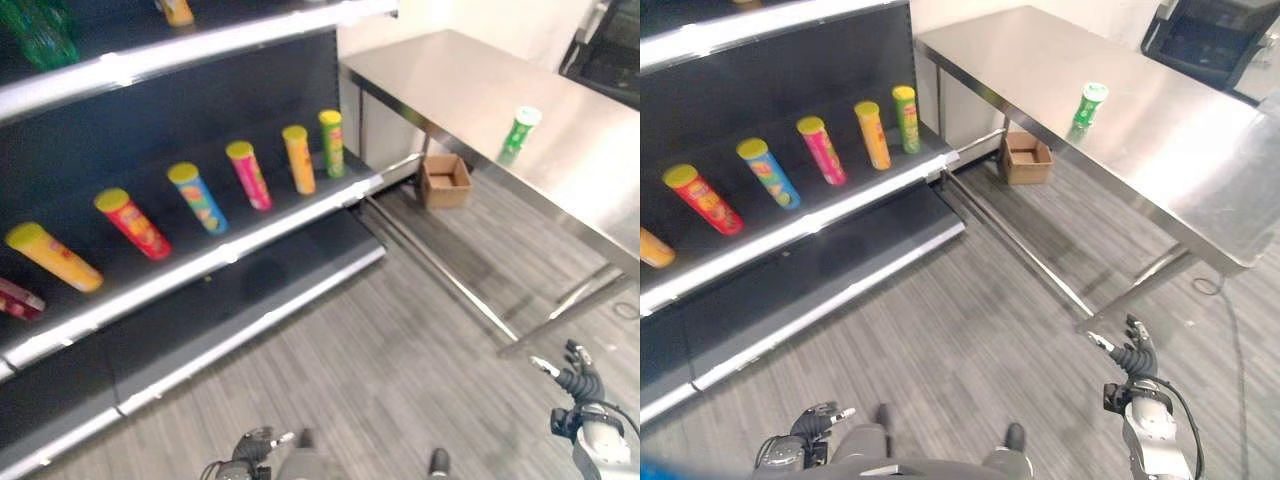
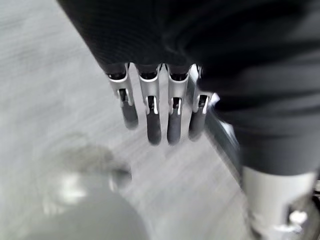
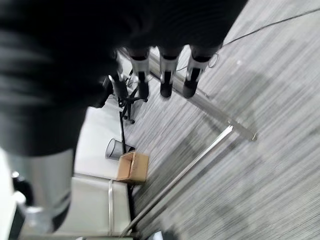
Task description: Put the goods on the table back onto the shelves and tidy them up.
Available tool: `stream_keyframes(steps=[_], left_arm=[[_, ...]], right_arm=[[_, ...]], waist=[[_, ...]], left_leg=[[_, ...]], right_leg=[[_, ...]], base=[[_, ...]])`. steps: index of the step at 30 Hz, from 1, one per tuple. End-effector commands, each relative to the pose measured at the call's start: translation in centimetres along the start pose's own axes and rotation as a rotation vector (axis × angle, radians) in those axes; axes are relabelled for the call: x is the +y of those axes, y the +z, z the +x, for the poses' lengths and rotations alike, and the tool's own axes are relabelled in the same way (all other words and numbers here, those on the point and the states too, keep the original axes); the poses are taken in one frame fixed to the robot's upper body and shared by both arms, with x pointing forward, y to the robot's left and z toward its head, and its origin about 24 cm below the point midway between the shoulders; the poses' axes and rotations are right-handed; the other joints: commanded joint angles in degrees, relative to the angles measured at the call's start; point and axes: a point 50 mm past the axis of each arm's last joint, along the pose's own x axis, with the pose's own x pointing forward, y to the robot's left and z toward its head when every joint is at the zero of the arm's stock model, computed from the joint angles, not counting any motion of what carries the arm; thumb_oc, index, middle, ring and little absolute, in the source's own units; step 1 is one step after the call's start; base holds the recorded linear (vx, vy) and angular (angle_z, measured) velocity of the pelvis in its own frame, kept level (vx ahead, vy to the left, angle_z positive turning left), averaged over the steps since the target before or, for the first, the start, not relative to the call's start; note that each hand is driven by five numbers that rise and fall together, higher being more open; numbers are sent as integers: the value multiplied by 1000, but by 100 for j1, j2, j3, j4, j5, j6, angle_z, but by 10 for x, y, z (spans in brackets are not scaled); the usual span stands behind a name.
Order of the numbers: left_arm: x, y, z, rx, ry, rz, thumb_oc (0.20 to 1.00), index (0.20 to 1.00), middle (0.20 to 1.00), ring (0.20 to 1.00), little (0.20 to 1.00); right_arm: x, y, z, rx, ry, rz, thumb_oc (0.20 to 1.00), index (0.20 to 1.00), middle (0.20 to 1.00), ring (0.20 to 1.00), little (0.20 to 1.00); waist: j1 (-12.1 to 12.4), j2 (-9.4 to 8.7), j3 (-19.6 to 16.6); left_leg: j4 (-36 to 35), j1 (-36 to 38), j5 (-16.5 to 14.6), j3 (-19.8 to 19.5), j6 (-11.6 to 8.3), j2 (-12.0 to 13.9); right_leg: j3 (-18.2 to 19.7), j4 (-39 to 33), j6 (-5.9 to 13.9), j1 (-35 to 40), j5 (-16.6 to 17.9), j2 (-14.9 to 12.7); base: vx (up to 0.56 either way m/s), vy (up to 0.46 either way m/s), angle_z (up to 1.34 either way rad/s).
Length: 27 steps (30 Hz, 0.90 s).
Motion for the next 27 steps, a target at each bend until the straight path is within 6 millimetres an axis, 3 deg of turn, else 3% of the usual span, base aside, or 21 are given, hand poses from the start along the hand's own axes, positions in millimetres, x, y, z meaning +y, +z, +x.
stream_keyframes(steps=[1, 8, 9, 17, 27], left_arm=[[-11, 15, 3, -51, -48, 79, 1000, 1000, 1000, 1000, 1000], [4, 10, 3, -30, -3, 76, 1000, 1000, 1000, 1000, 1000], [-12, -14, -2, 65, -30, 53, 1000, 1000, 1000, 1000, 1000], [-9, -17, -3, 75, -29, 52, 1000, 1000, 1000, 1000, 1000], [-5, -19, -5, 68, -23, 47, 1000, 1000, 1000, 1000, 1000]], right_arm=[[-4, 37, 19, -149, -54, -9, 1000, 1000, 1000, 1000, 1000], [-3, 31, 21, -112, -53, -13, 1000, 1000, 1000, 1000, 1000], [-20, -22, 16, 159, -80, -84, 1000, 1000, 1000, 1000, 1000], [-11, -18, 17, 136, -45, -89, 1000, 1000, 1000, 1000, 1000], [-6, 17, 23, -35, 5, -179, 1000, 1000, 1000, 1000, 1000]], waist=[[-54, 25, 179], [-36, 39, 143], [-65, 264, -46], [12, 199, -103], [82, 147, -111]], left_leg=[[-598, 376, -45, 200, 6, -46], [-1007, 774, 30, 290, 88, -82], [-1108, 1199, 105, 703, -286, 434], [-1174, 1350, 47, 739, -209, 366], [-1191, 1375, -7, 716, -121, 316]], right_leg=[[-456, 216, -484, -140, -247, 1069], [-325, 490, -430, -169, -323, 973], [-473, 220, -607, 359, -659, 1165], [-462, 264, -547, 445, -643, 1071], [-407, 194, -455, 431, -547, 1020]], base=[[54, 105, 5], [36, 105, -11], [12, 52, -7], [35, 42, -3], [18, 35, 1]])
